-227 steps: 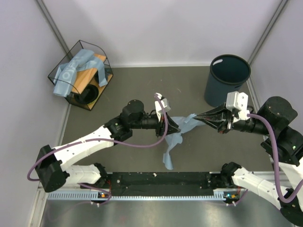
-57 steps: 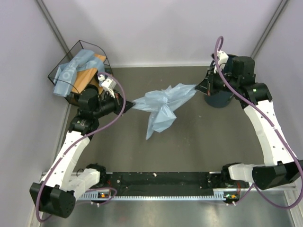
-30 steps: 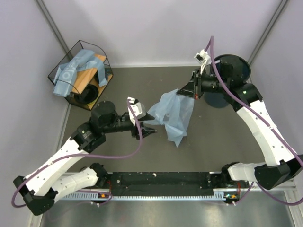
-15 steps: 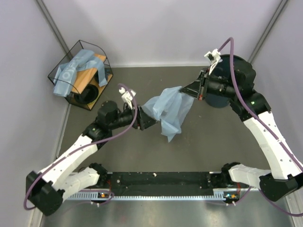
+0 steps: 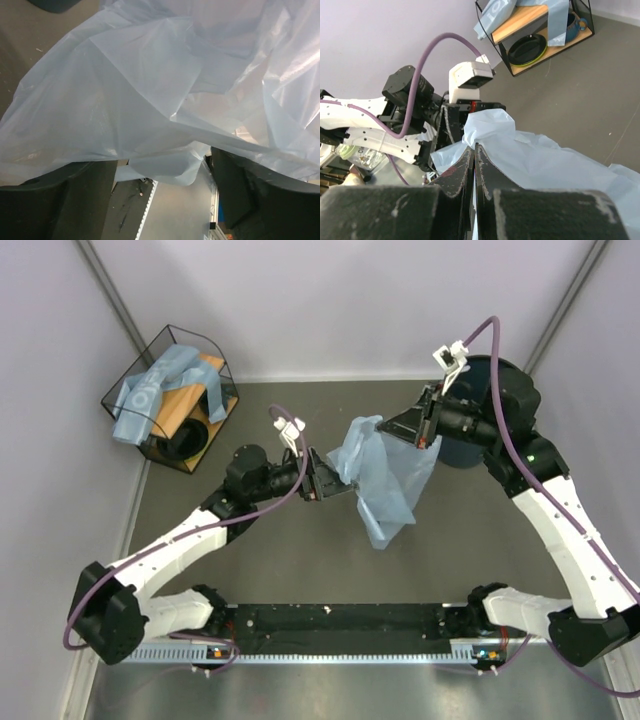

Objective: Put the trash bags into the trash bin

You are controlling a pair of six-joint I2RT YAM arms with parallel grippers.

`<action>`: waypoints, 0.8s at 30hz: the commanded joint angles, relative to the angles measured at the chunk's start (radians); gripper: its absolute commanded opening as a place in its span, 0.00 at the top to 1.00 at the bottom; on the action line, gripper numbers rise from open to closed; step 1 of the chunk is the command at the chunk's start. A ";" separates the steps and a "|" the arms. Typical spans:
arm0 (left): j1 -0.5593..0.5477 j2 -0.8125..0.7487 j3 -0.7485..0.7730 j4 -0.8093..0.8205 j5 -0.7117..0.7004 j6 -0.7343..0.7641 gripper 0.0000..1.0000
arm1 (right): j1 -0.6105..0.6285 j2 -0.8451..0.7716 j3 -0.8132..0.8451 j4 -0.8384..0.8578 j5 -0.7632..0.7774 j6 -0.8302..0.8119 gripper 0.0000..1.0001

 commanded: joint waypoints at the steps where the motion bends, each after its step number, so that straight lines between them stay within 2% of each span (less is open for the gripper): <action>1: 0.002 0.019 -0.006 0.017 -0.040 -0.017 0.23 | 0.008 -0.026 0.009 0.091 -0.016 0.039 1.00; 4: 0.024 0.057 -0.022 0.072 -0.024 -0.056 0.46 | 0.008 -0.035 0.009 0.094 -0.019 0.052 1.00; 5: 0.024 0.070 -0.022 0.112 -0.006 -0.065 0.47 | 0.007 -0.036 0.008 0.097 -0.022 0.058 1.00; 6: 0.025 0.087 -0.019 0.129 -0.001 -0.089 0.46 | 0.008 -0.039 0.008 0.097 -0.024 0.061 1.00; 8: 0.027 0.096 -0.025 0.205 0.013 -0.120 0.30 | 0.008 -0.042 0.006 0.096 -0.022 0.064 1.00; 10: 0.025 0.094 -0.028 0.244 0.021 -0.169 0.23 | 0.007 -0.049 -0.001 0.097 -0.022 0.062 1.00; 18: 0.011 0.122 -0.023 0.227 0.007 -0.226 0.23 | 0.011 -0.050 -0.061 0.174 -0.044 0.108 1.00; 20: 0.010 0.125 -0.029 0.237 0.022 -0.220 0.37 | 0.011 -0.047 -0.049 0.171 -0.024 0.107 1.00; 21: 0.014 0.118 -0.029 0.220 0.031 -0.202 0.54 | 0.008 -0.047 -0.043 0.165 -0.010 0.095 1.00; 24: 0.065 0.072 -0.055 0.120 0.094 -0.119 0.83 | -0.025 -0.043 -0.014 0.128 0.016 0.084 1.00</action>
